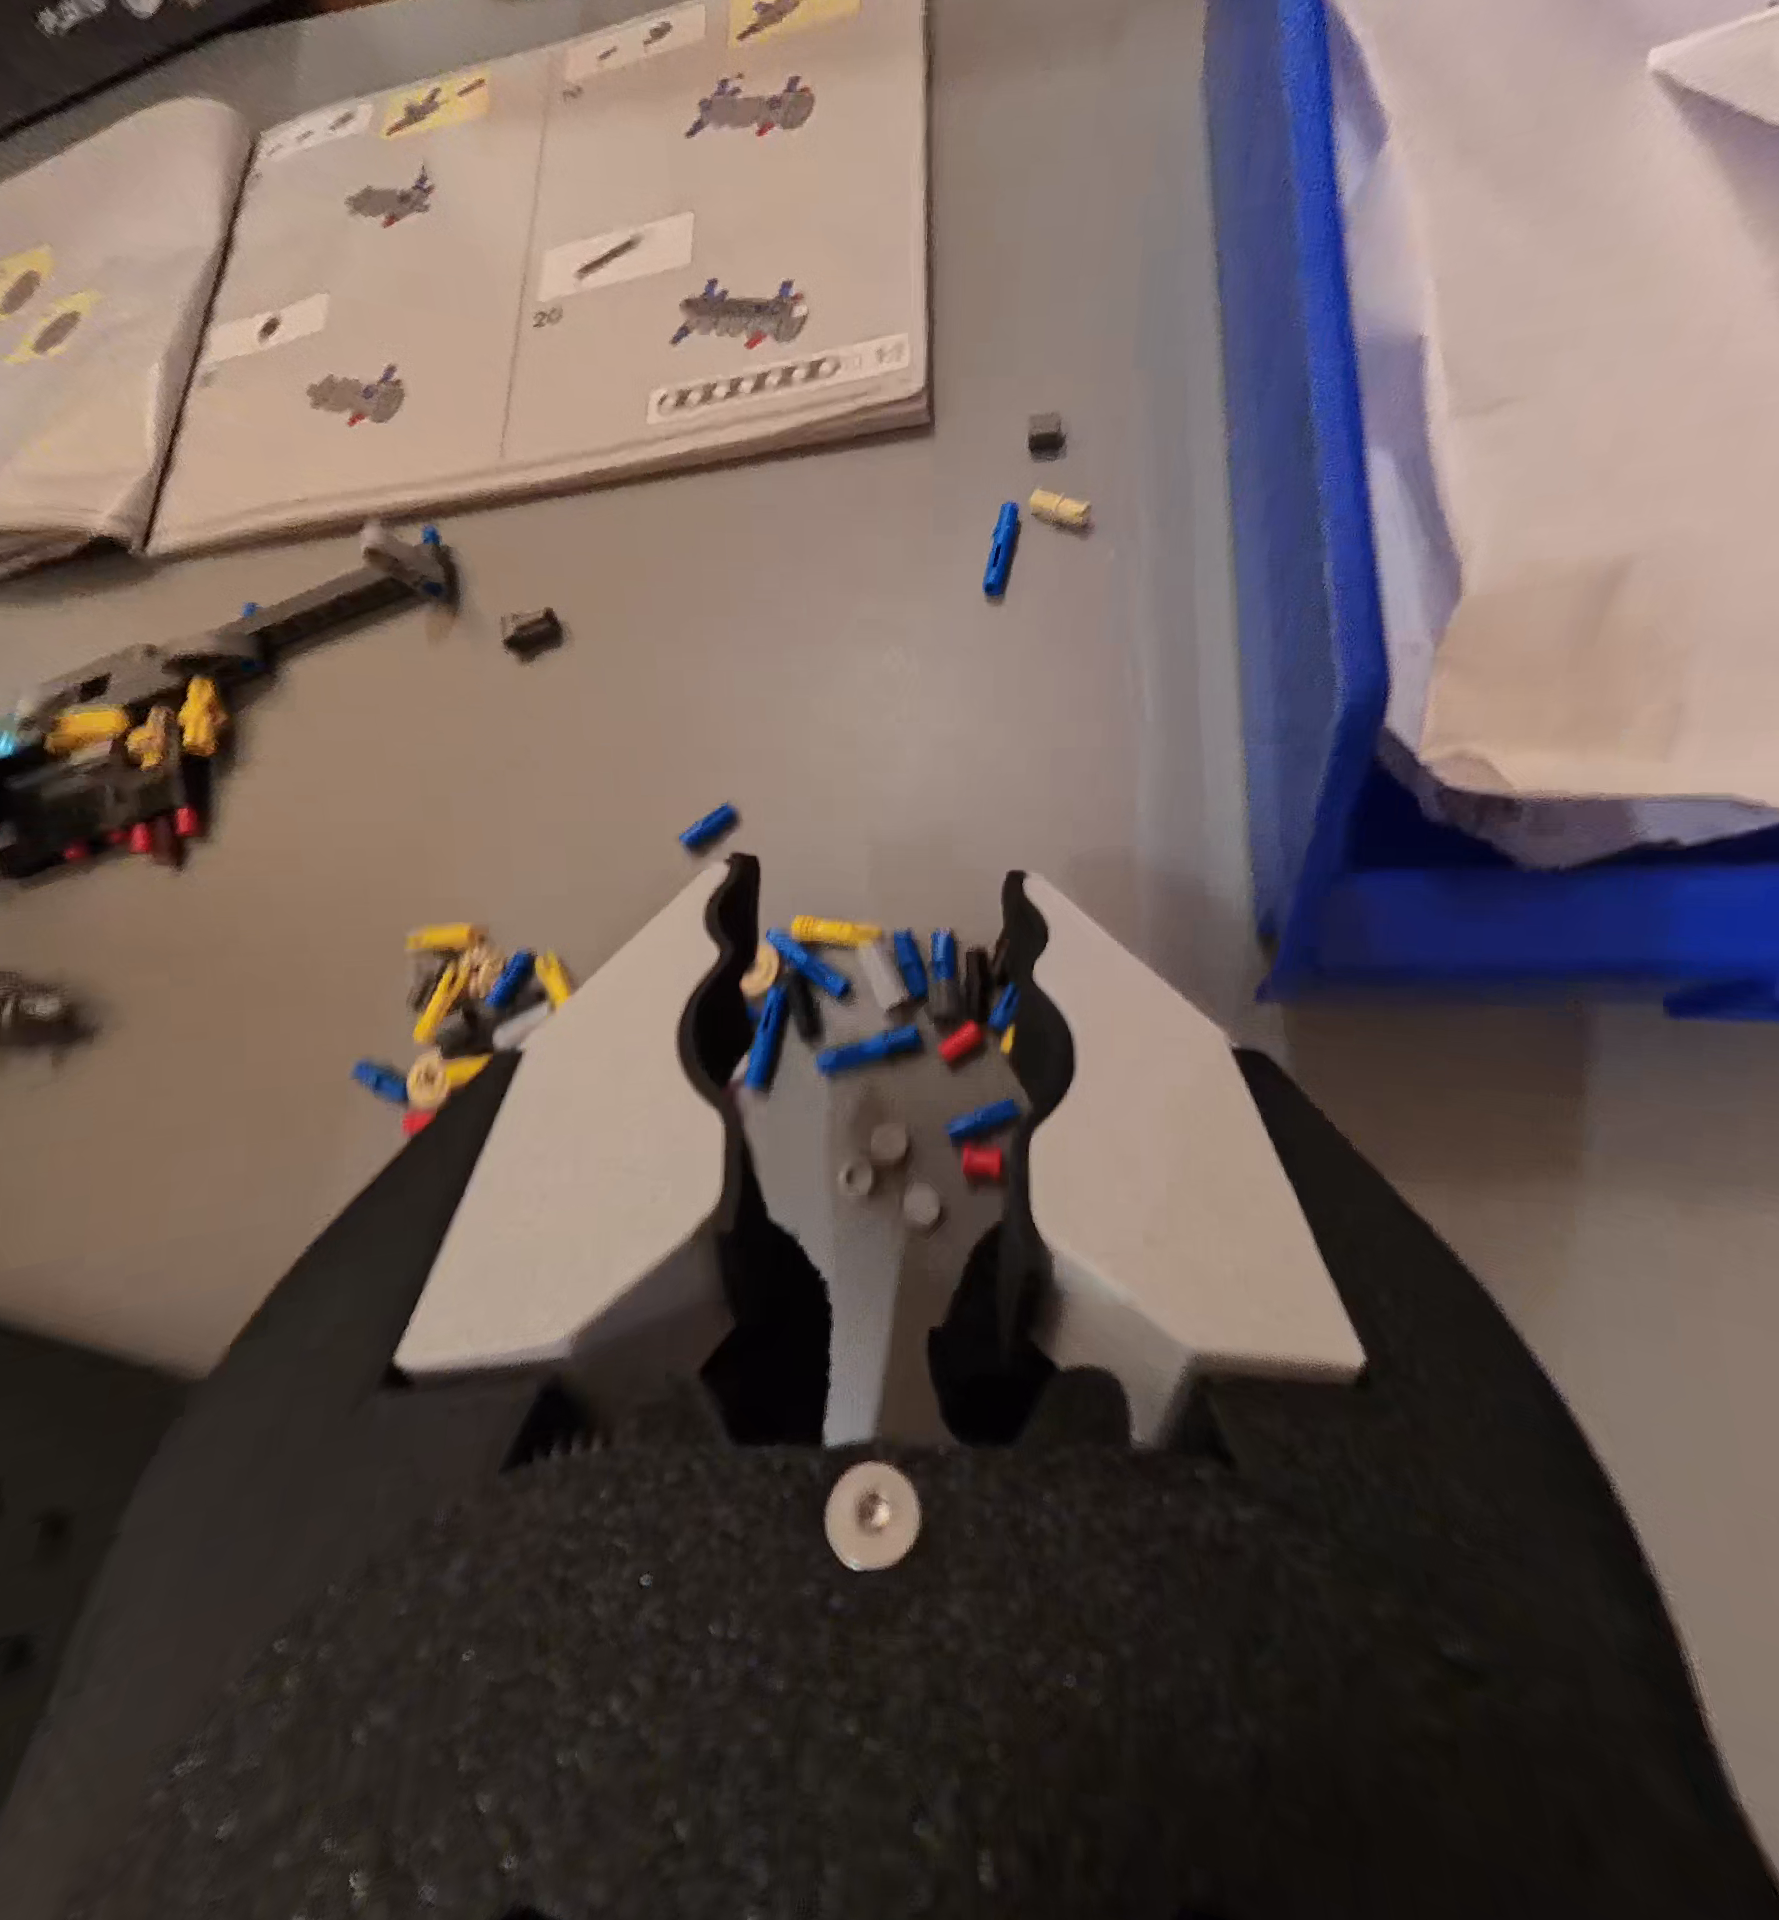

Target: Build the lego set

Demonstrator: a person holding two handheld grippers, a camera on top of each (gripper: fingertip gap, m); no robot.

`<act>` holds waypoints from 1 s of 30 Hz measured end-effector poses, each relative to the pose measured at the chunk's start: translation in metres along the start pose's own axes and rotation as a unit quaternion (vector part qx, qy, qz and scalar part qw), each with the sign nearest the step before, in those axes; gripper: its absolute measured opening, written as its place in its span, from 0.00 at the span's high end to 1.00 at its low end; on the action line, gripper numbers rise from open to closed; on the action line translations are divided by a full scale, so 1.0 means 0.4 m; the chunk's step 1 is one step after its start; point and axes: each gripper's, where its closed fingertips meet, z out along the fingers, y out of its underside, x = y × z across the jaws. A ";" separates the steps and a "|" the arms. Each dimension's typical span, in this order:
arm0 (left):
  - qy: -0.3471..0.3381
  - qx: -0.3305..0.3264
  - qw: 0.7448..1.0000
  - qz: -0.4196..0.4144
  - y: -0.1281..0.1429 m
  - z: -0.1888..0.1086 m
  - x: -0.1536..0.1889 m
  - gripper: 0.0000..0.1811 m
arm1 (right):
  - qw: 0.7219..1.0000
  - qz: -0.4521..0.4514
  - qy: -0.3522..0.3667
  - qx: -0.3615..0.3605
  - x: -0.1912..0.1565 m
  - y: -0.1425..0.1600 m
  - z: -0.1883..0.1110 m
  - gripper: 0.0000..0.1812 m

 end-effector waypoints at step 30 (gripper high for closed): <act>-0.073 -0.181 0.981 0.015 -0.052 0.122 -0.128 0.81 | 0.997 -0.052 -0.052 0.012 -0.149 0.148 -0.084 0.68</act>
